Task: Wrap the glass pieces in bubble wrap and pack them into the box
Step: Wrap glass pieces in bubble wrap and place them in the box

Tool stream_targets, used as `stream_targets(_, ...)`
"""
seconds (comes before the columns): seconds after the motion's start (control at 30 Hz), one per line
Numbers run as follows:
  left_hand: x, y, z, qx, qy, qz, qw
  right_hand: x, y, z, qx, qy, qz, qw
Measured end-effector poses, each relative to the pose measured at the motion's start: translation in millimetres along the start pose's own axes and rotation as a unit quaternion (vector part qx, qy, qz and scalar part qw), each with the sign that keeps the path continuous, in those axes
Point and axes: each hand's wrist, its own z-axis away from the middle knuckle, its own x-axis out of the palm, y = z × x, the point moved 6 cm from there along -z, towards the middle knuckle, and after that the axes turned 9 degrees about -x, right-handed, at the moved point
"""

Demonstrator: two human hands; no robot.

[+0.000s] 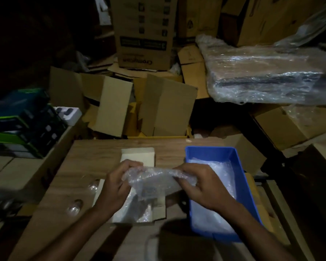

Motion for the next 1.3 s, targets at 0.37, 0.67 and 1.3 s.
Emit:
stream_targets(0.37, -25.9, -87.8, 42.9, -0.450, 0.184, 0.189, 0.853, 118.1, -10.7, 16.6, 0.410, 0.034, -0.688, 0.598)
stream_targets(0.67, -48.0, -128.1, 69.5, -0.556, 0.177, 0.169, 0.794, 143.5, 9.9, 18.0, 0.460, 0.057, -0.568, 0.680)
stream_targets(1.3, -81.2, -144.0, 58.2, -0.406, -0.117, 0.230, 0.877, 135.5, 39.0, 9.2, 0.373, 0.078, -0.259, 0.887)
